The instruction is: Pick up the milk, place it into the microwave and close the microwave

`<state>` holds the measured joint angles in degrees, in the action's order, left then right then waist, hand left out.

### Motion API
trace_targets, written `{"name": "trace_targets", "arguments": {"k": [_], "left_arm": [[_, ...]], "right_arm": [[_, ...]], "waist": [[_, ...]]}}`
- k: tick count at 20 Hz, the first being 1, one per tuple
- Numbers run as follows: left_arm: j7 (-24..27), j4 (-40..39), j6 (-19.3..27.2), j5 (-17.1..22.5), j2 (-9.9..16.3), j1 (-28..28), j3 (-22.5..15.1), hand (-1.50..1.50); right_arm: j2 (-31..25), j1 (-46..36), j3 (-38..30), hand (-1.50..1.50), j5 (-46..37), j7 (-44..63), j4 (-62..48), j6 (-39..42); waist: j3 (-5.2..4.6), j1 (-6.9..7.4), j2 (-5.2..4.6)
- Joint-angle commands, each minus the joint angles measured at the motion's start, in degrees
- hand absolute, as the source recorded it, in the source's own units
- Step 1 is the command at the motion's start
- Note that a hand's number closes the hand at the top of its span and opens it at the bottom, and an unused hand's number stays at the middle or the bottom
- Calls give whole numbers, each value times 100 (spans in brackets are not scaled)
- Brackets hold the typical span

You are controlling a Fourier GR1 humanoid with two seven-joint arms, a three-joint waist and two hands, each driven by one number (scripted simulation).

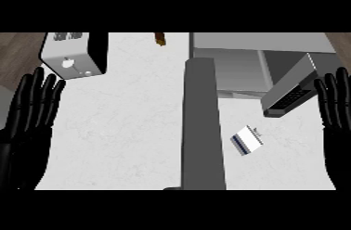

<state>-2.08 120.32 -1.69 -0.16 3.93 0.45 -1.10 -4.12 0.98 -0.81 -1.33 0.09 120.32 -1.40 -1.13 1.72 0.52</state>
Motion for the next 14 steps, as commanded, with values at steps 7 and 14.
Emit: {"name": "trace_targets", "arguments": {"k": [7,14], "left_arm": [[190,-932,-421,761,-155,-163,107,-150],[611,-1114,-51,350,-387,166,-534,-150]], "right_arm": [[167,866,834,-150,206,-26,57,561],[47,2210,885,-150,248,-820,491,885]], "waist": [[112,-240,-59],[113,-215,-45]]}}
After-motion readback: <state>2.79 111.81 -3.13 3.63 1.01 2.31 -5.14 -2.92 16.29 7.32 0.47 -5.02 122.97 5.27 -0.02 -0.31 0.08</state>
